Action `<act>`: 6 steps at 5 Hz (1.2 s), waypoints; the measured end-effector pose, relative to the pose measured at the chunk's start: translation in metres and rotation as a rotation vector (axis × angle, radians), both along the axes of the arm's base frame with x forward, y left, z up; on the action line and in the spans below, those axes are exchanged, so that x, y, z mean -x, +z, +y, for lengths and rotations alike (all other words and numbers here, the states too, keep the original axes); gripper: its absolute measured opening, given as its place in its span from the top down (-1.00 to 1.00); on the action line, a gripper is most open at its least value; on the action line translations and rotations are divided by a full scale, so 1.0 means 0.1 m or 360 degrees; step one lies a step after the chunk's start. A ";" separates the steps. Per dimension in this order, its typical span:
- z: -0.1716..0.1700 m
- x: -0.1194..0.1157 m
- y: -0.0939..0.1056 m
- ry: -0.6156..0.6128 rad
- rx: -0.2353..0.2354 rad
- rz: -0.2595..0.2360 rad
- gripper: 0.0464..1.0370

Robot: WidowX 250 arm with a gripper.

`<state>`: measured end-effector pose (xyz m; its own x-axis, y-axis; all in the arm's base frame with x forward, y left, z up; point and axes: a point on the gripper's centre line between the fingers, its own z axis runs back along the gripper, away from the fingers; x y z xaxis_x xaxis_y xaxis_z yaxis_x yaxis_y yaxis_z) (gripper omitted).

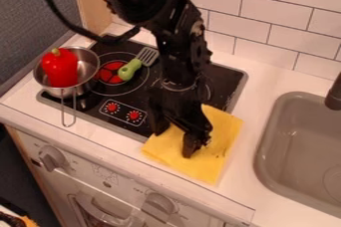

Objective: Move the yellow cloth in the bottom right of the table

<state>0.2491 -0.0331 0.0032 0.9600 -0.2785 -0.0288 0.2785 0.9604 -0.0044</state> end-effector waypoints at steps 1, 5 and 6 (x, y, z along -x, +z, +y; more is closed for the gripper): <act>0.01 0.00 0.01 0.0018 -0.0003 -0.0003 -0.92; -0.02 -0.08 0.46 0.0144 0.0004 -0.0123 -0.92; -0.03 -0.13 0.46 0.0105 -0.0004 -0.0115 -0.92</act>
<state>0.2625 -0.0356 0.0495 0.9759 -0.2145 0.0404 0.2140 0.9767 0.0160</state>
